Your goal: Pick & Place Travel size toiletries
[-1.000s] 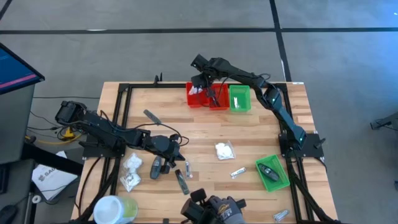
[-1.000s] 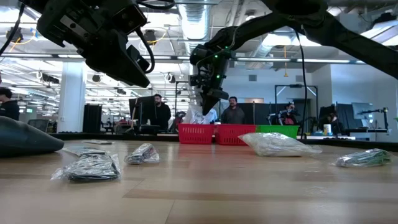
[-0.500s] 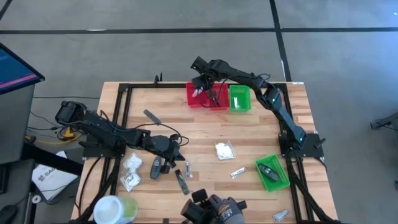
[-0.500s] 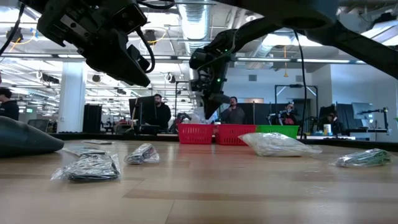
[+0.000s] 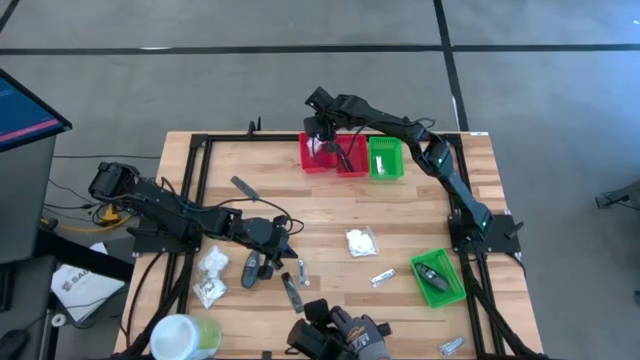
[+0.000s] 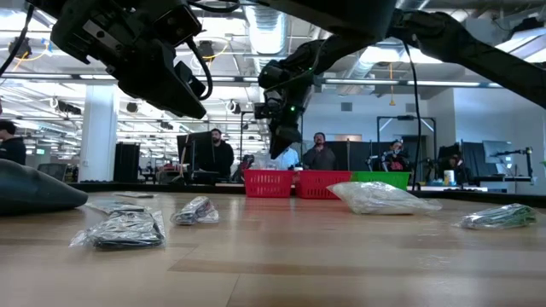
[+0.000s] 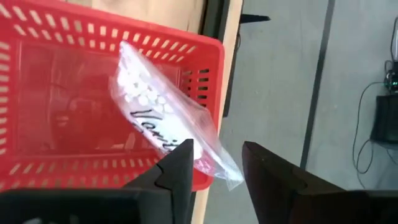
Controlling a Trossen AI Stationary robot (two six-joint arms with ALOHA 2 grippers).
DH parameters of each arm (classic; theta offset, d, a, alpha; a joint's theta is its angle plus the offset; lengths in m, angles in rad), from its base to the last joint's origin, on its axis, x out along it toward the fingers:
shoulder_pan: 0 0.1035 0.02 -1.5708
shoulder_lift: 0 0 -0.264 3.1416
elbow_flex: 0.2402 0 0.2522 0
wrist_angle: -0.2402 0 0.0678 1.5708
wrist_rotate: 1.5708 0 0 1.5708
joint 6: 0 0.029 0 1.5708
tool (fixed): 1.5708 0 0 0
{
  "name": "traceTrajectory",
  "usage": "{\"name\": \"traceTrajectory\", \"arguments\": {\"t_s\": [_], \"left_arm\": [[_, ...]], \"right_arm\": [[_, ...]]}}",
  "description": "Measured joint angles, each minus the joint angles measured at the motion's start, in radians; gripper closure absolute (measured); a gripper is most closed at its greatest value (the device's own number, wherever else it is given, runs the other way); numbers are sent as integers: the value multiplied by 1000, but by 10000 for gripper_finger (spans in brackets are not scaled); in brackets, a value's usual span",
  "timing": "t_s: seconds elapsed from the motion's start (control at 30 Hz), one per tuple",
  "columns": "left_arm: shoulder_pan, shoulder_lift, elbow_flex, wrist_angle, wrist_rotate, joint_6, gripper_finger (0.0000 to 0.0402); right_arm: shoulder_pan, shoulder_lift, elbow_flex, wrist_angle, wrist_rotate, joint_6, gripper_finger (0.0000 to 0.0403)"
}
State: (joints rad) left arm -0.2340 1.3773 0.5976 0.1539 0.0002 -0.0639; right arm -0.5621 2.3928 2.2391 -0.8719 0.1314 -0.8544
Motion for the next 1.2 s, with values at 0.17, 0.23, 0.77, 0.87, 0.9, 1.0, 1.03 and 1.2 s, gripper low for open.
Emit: {"name": "traceTrajectory", "arguments": {"t_s": [0.17,0.23,0.77,0.87,0.9,1.0,1.03,1.2], "left_arm": [[0,0,0,0,0,0,401],[0,0,0,0,0,0,401],[0,0,-19,-3,0,-4,401],[0,0,-32,0,0,-5,401],[0,0,-33,3,0,-5,401],[0,0,-33,14,0,-5,401],[0,0,-33,15,0,-5,401],[0,0,-33,26,0,-5,401]], "right_arm": [[-1,0,0,7,2,119,269],[-1,0,0,5,2,156,273],[-3,-16,110,-153,-240,263,393],[7,-6,110,-236,-257,202,396],[11,4,111,-253,-257,175,399],[24,46,108,-258,-237,132,400],[28,56,108,-237,-221,130,401],[40,111,110,-178,-110,131,402]]}}
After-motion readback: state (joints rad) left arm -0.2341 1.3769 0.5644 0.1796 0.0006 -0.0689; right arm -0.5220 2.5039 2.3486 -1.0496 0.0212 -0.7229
